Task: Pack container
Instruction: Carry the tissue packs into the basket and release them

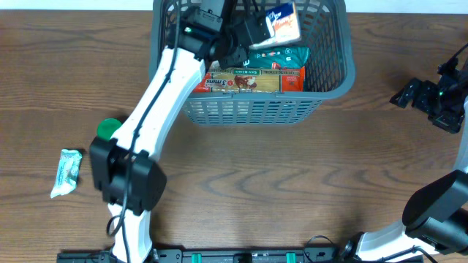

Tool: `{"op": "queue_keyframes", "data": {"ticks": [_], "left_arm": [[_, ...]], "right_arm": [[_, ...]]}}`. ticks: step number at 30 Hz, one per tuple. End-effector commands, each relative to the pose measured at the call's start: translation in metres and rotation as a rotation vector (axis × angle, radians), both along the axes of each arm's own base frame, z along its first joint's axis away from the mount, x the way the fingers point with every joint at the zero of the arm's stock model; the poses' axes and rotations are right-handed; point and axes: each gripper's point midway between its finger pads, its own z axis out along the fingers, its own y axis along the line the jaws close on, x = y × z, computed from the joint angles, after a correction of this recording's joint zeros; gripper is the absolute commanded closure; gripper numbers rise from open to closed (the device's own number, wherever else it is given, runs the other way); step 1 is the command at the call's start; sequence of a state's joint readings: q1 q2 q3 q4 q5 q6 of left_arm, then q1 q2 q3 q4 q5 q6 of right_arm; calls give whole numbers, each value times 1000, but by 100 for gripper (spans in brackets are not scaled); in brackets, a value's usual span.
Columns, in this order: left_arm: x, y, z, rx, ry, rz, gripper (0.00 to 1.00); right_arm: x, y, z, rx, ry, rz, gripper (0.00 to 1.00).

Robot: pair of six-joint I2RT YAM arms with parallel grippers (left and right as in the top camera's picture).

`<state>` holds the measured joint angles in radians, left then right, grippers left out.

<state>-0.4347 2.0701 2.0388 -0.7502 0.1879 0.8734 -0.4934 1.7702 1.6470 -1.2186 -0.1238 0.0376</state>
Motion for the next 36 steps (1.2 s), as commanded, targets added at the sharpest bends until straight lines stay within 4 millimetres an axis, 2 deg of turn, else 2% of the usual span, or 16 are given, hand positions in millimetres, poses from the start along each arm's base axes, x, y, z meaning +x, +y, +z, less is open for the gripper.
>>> {"op": "queue_keyframes", "data": {"ticks": [1,3,5,6,7,8,12,15,19,22,23,25,27,28,31,36], "left_arm": [[13,11,-20,15,22,14,86],[17,15,-33,21,47,32,83],[20,20,-41,23,64,50,70],[22,22,-44,23,70,57,57],[23,25,-44,19,73,68,21],[23,26,-43,15,75,75,1],[19,26,-25,4,49,72,1],[13,26,11,-24,-14,68,2],[-3,33,90,-86,-156,67,2],[-27,43,156,-142,-278,73,2],[-36,54,180,-169,-320,131,2],[-44,83,211,-209,-375,297,2],[-56,130,233,-226,-413,542,2],[-64,151,235,-223,-409,637,2],[-98,211,217,-241,-283,892,1],[-165,300,157,-224,21,1361,1]], "right_arm": [[0,2,0,11,-6,13,1],[0,2,0,10,-6,17,1],[0,2,0,9,-6,17,1],[0,2,0,9,-6,17,1],[0,2,0,9,-6,17,1],[0,2,0,9,-6,17,1],[0,2,0,7,-6,26,1],[0,2,0,6,-6,28,1],[1,1,0,4,-8,32,1],[1,1,0,2,-10,35,1],[1,1,0,2,-10,35,1],[1,1,0,2,-10,35,1],[2,1,0,2,-11,35,1],[2,1,0,1,-12,35,1],[2,1,0,2,-12,35,1],[2,1,0,1,-12,35,1]]}}
